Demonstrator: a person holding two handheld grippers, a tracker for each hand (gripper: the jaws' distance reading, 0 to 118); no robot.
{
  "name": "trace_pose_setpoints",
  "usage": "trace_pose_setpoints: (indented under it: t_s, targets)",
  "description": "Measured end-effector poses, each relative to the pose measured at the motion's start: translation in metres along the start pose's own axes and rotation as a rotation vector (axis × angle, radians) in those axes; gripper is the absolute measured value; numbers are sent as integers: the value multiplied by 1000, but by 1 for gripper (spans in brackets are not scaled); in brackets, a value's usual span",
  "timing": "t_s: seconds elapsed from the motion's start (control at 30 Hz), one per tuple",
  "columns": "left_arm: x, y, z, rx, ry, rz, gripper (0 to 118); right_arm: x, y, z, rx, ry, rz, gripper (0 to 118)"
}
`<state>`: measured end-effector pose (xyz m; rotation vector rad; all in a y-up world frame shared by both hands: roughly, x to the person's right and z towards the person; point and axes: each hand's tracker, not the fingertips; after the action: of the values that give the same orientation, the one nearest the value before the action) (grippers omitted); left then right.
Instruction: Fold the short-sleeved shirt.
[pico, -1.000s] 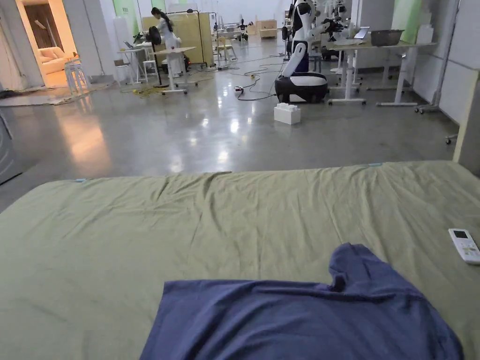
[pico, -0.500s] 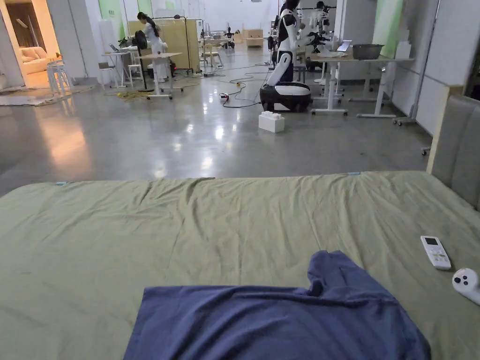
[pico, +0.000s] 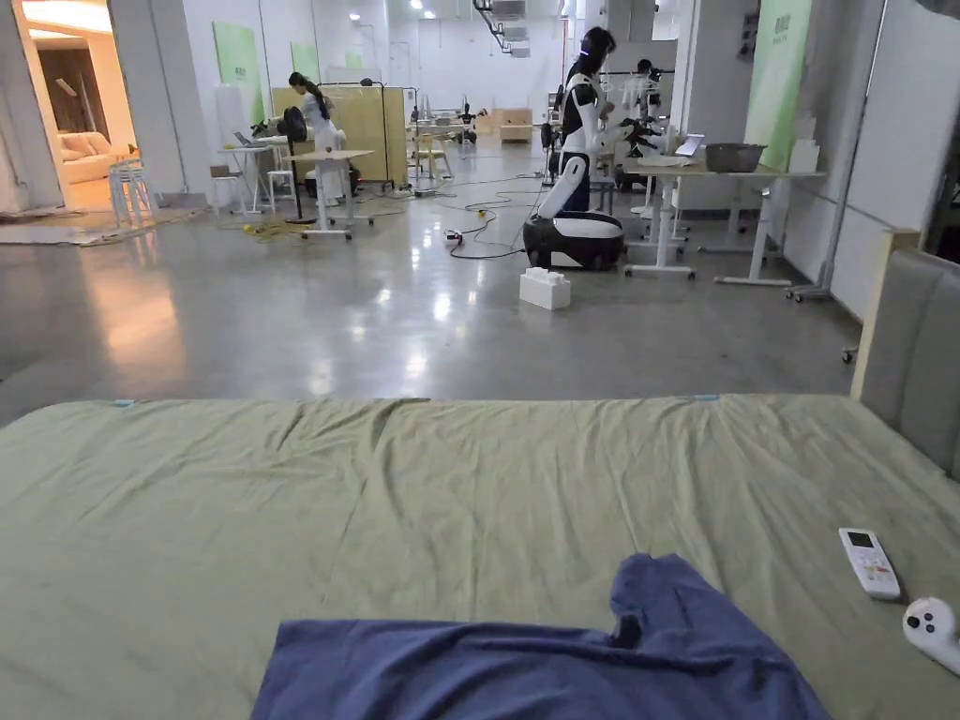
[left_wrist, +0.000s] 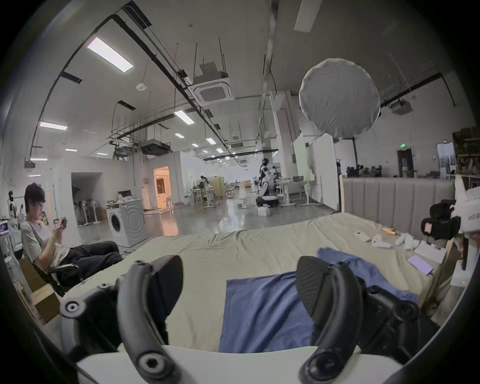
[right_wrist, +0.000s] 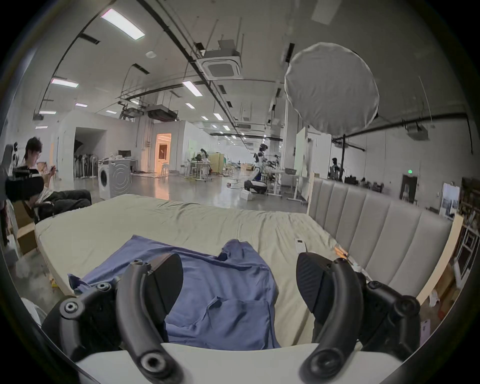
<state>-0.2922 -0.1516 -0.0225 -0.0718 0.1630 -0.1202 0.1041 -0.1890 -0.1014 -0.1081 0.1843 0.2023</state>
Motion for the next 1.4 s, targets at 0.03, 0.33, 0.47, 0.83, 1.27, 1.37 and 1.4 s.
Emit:
trace_pose_setpoints:
  t_s: [0.03, 0.33, 0.47, 0.83, 1.27, 1.37, 1.4]
  targets:
    - [0, 3, 3, 6, -3, 4, 66, -1, 0, 3, -3, 3, -14, 81]
    - [-3, -1, 6, -40, -62, 32, 0, 1, -9, 7, -47, 38, -146, 0]
    - [-6, -8, 4, -47, -63, 24, 0, 3, -7, 7, -65, 33, -180, 0]
    - [-43, -45, -14, -153, -47, 184, 0, 0, -14, 9, -70, 47, -225, 0]
    - [-98, -202, -79, -518, -52, 400, 81, 6, -55, 3, -187, 58, -238, 0]
    - [-99, -228, -103, -665, -101, 397, 78, 13, -74, 8, -232, 58, -239, 0]
    - [-99, -234, -108, -695, -120, 398, 76, 11, -72, 9, -237, 51, -238, 0]
